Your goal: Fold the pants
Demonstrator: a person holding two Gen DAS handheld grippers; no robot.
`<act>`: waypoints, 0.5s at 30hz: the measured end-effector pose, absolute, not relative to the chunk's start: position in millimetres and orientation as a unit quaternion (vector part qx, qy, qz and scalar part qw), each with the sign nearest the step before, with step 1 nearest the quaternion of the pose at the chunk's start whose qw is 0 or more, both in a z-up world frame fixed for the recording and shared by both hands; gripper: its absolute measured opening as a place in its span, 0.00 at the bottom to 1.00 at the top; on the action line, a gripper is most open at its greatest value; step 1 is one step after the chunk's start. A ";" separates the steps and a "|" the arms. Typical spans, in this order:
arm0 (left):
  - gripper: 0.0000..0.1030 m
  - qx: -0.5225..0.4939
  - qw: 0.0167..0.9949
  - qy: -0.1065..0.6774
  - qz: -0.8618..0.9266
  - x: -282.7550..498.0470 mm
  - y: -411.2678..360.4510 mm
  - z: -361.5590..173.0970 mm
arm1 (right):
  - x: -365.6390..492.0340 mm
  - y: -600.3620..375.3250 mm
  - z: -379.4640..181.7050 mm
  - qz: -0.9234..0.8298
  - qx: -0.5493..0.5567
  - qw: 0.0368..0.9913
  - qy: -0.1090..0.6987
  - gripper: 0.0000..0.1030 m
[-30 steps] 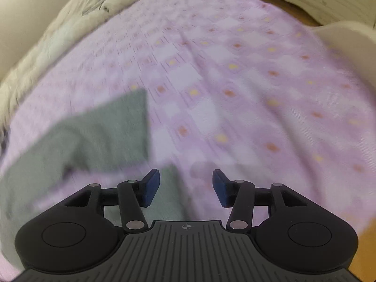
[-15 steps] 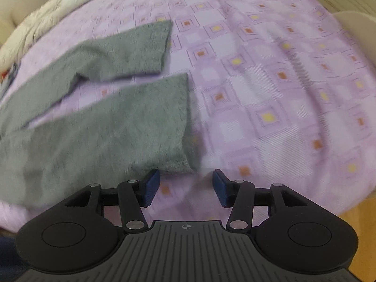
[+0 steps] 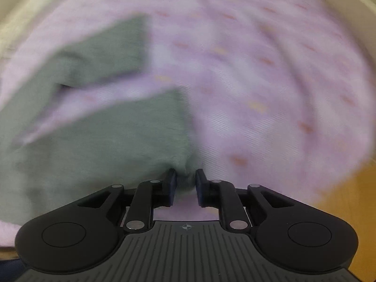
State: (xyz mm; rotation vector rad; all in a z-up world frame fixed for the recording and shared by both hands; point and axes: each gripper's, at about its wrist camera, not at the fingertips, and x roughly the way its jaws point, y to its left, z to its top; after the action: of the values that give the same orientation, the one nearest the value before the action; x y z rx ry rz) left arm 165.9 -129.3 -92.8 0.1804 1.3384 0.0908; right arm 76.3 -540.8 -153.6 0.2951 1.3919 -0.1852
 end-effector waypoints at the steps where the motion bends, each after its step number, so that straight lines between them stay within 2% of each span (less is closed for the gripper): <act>1: 0.45 0.078 0.778 0.622 0.043 166.8 -128.3 -94.4 | 73.5 -542.7 -155.5 -0.116 0.095 0.748 0.647 0.18; 3: 0.45 0.072 0.777 0.624 0.044 167.5 -128.1 -95.4 | 69.4 -543.5 -147.4 -0.130 0.066 0.765 0.628 0.18; 7: 0.45 0.074 0.776 0.626 0.037 168.6 -135.3 -98.8 | 77.1 -516.5 -122.1 -0.032 0.106 0.824 0.555 0.18; 9: 0.45 0.071 0.775 0.627 0.033 169.0 -138.1 -98.6 | 87.7 -495.1 -129.8 0.017 0.079 0.815 0.574 0.18; 12: 0.45 0.071 0.782 0.618 0.032 168.7 -139.1 -93.7 | 102.2 -474.2 -154.9 -0.015 -0.013 0.779 0.627 0.18; 15: 0.45 0.066 0.787 0.612 0.049 167.0 -131.4 -90.3 | 120.0 -472.0 -131.1 -0.004 0.023 0.829 0.559 0.18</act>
State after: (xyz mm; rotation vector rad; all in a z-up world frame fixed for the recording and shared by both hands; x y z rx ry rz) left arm 167.0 -131.4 -90.3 0.1431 1.3194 0.1059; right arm 120.0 -472.0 -131.1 0.0487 1.1875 -0.0080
